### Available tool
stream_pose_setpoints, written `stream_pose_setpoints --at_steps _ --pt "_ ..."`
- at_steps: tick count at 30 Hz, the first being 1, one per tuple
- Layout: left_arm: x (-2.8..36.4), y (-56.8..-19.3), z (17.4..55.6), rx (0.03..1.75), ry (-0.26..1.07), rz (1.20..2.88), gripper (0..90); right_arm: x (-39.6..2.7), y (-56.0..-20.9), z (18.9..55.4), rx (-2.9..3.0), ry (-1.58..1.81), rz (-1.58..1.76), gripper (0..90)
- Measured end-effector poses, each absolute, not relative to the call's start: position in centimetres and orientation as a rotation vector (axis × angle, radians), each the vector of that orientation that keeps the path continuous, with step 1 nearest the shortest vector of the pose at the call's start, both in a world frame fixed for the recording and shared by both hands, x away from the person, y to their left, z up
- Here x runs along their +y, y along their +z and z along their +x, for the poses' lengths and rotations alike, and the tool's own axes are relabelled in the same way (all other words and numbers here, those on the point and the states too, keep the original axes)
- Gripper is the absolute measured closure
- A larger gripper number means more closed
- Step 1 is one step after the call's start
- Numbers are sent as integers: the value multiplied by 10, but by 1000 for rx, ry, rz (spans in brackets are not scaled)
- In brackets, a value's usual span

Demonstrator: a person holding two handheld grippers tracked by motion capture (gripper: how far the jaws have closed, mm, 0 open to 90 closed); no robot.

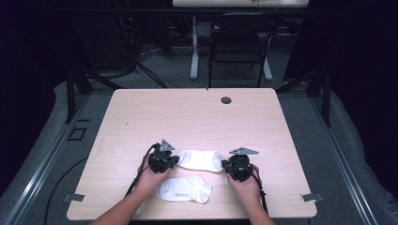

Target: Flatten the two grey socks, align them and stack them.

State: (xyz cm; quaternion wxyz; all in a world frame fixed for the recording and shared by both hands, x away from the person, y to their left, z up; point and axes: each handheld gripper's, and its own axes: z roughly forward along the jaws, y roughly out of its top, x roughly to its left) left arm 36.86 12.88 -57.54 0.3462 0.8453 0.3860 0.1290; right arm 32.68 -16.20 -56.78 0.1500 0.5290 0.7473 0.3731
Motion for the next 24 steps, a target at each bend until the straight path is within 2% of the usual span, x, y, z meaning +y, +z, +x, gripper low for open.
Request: stream_pose_setpoints --at_steps 2,6,8,14,24 --pt "131 -576 368 1010 338 2187 878 -160 -557 322 2105 1080 1469 801" --pt "133 -575 368 1014 334 2186 874 -153 -544 314 2116 1142 1408 795" --pt "135 -575 367 1011 335 2189 872 -135 -540 304 2224 1150 1308 801" --pt "138 -576 366 1019 341 2186 867 -108 -558 291 2409 1099 1195 815" --pt "142 -576 365 1019 337 2184 867 -103 -571 285 2471 1076 1207 835"
